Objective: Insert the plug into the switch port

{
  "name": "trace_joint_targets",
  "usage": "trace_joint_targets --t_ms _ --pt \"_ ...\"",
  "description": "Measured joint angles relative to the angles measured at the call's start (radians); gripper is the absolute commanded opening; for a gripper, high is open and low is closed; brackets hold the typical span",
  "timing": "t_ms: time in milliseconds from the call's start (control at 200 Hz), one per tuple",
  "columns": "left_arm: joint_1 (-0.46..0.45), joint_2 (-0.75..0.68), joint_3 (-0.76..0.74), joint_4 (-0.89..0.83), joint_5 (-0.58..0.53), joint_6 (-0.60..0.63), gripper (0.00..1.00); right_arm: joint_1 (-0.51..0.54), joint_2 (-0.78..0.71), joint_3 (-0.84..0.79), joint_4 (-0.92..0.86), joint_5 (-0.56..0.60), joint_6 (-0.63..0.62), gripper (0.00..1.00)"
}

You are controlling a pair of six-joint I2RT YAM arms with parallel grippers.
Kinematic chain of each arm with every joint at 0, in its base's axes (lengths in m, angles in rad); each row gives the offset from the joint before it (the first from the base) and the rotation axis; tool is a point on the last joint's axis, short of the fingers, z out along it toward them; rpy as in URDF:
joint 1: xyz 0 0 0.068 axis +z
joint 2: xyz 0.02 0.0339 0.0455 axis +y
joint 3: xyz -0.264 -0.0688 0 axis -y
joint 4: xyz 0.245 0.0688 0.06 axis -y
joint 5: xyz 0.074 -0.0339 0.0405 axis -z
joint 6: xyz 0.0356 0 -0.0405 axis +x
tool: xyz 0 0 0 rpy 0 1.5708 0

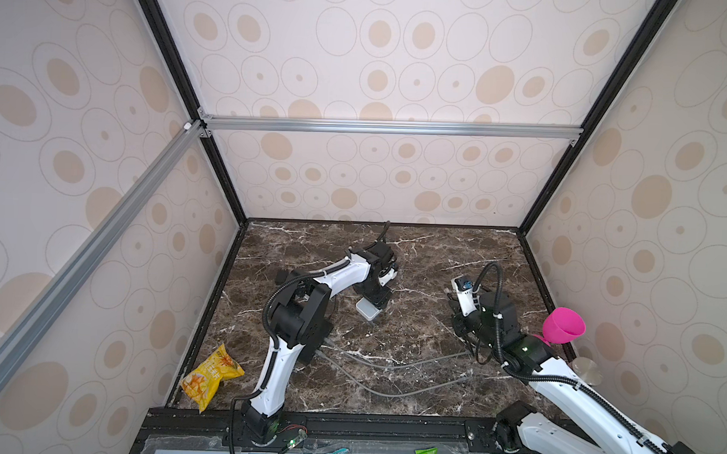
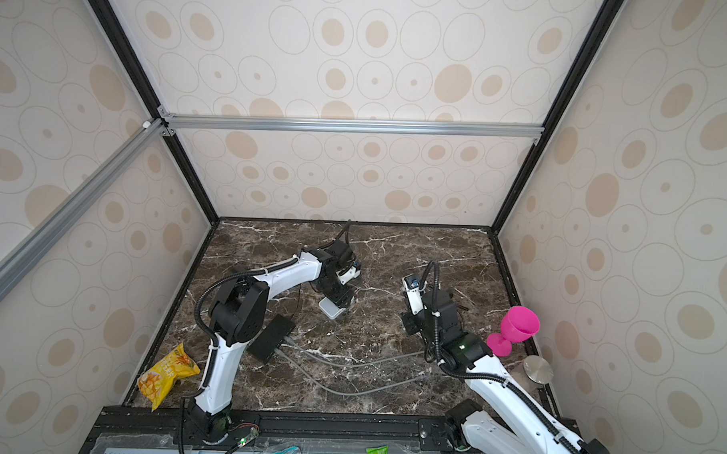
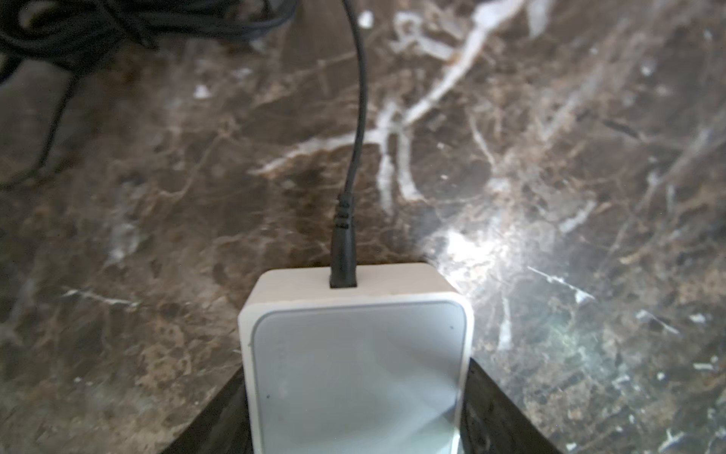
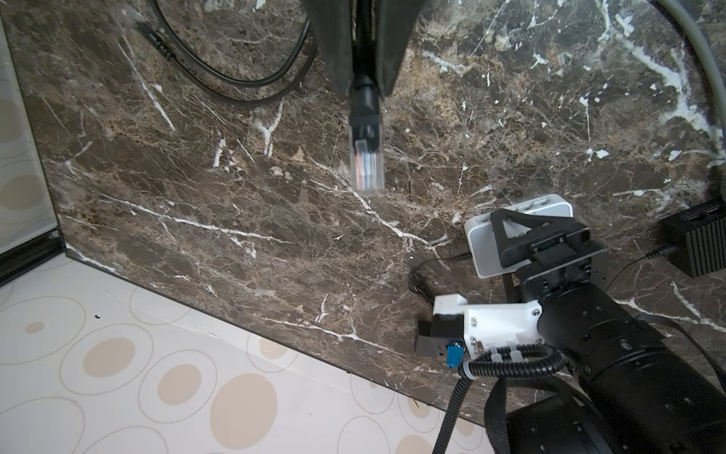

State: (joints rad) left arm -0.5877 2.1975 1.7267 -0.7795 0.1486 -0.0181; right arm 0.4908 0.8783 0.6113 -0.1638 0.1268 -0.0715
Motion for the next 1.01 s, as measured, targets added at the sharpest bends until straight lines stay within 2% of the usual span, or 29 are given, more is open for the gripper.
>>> trace_joint_targets --t_ms 220,430,815,1005 --pt "0.008 -0.003 -0.009 0.044 0.008 -0.181 0.75 0.0 -0.001 0.0 0.0 -0.002 0.0 0.0" --pt "0.021 -0.057 -0.109 0.15 0.071 -0.291 0.79 0.0 -0.007 0.0 -0.001 -0.005 0.0 0.0" --pt "0.093 -0.209 -0.323 0.303 0.072 -0.381 0.79 0.0 -0.011 0.0 -0.007 -0.023 0.0 0.0" --pt "0.094 -0.294 -0.427 0.422 0.146 -0.383 0.78 0.0 0.051 0.008 -0.01 -0.063 -0.006 0.0"
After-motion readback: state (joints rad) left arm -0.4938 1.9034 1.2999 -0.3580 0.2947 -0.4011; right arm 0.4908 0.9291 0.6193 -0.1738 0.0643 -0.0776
